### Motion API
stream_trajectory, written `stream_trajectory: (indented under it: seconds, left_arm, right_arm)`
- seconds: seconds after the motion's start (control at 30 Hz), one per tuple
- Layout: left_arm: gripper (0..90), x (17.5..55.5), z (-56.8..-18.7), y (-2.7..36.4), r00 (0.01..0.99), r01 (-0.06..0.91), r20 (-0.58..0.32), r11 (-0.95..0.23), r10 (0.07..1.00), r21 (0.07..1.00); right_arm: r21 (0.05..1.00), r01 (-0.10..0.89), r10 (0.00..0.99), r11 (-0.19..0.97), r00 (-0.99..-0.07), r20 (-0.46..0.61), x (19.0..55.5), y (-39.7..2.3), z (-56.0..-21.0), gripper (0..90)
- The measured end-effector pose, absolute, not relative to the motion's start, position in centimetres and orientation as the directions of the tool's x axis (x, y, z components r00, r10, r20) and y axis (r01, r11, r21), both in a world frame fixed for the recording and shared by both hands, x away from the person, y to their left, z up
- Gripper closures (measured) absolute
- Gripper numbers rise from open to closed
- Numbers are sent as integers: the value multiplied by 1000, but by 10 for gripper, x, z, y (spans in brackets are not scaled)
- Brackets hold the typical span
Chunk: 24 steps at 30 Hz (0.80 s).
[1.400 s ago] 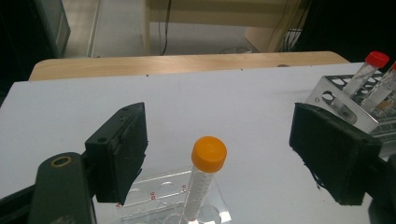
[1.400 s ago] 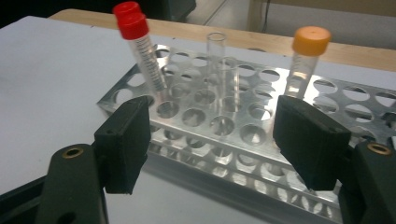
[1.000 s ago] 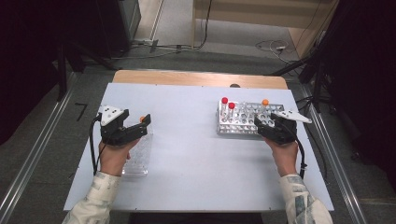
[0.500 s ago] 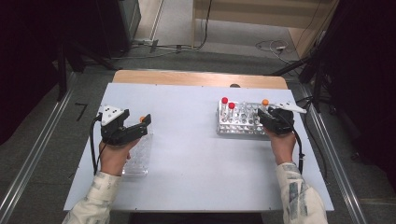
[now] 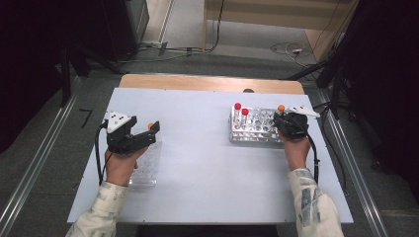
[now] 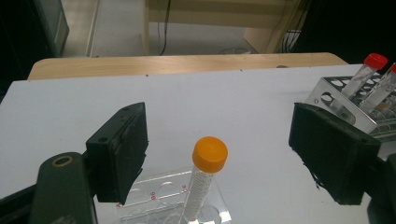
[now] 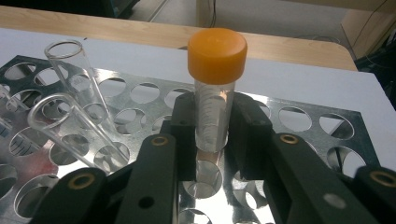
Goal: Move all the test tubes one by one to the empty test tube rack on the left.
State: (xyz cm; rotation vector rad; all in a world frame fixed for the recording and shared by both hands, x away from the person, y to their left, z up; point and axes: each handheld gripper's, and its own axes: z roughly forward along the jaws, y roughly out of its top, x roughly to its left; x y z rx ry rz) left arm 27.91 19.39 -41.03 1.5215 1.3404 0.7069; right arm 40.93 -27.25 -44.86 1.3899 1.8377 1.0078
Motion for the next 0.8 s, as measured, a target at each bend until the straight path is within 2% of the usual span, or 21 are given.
stream_trajectory:
  seconds: [0.23,0.8]
  left_arm:
    - [200,279,-411,194,231,409,-161,54,960,911]
    - [200,277,-409,195,228,402,-163,59,960,914]
  right_arm:
    - [869,470,966,154,-258,-31,406,-272,-439,711]
    - [907,387,949,165,-312,-39,379,-270,-379,713]
